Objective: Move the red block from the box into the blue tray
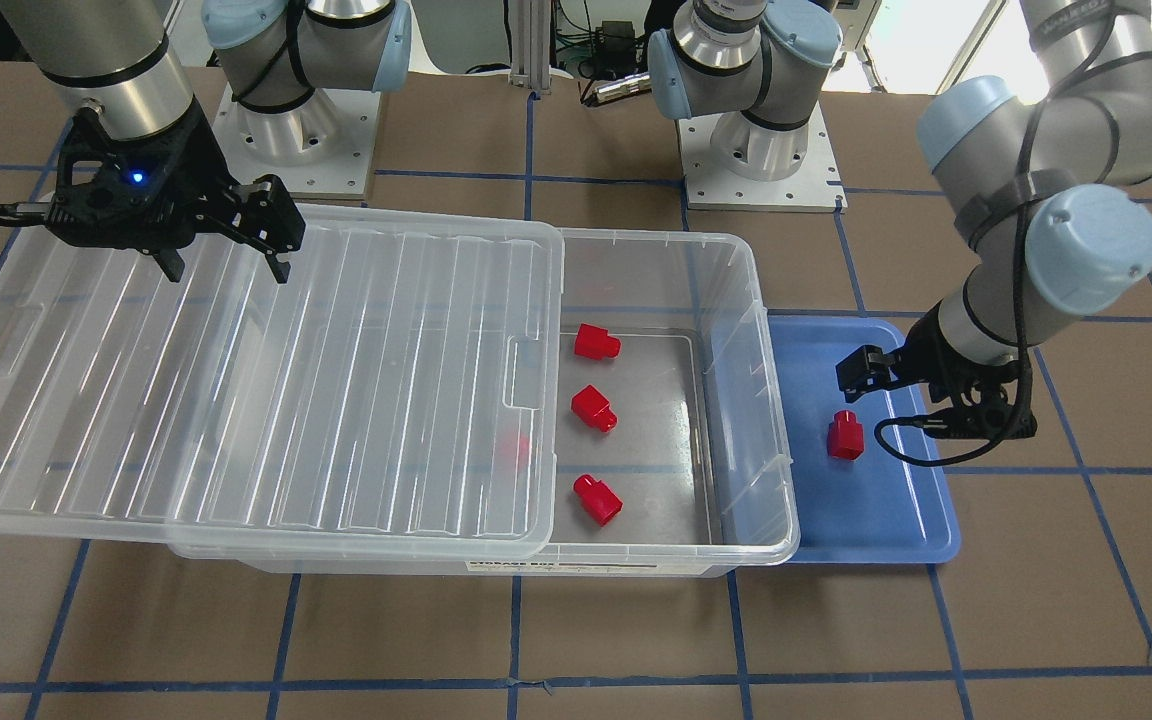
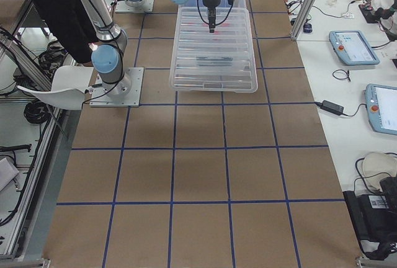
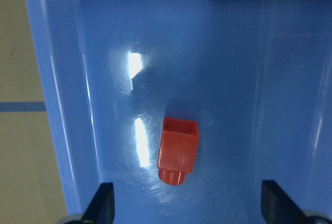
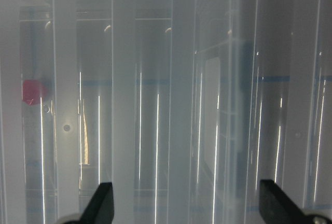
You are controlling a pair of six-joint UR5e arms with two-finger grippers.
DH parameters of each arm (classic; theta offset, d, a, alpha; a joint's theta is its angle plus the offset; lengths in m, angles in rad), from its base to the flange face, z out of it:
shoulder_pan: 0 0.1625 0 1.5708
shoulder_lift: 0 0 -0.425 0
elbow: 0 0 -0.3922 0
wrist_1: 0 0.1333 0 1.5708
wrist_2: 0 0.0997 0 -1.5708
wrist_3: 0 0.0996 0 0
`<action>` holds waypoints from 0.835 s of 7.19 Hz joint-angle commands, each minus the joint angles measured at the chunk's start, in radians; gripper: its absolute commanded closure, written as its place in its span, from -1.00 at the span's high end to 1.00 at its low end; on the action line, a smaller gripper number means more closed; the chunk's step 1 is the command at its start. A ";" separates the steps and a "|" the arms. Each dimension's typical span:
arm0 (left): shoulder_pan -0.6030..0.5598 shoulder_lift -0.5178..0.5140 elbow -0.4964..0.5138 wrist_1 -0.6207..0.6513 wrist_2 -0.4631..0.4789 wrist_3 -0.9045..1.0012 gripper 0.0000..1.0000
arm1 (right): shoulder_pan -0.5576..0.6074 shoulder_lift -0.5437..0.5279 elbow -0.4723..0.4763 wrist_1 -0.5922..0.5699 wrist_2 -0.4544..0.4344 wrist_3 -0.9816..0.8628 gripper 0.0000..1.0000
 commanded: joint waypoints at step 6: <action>-0.303 0.199 0.145 -0.190 -0.004 -0.217 1.00 | -0.015 -0.004 -0.004 0.004 -0.020 -0.007 1.00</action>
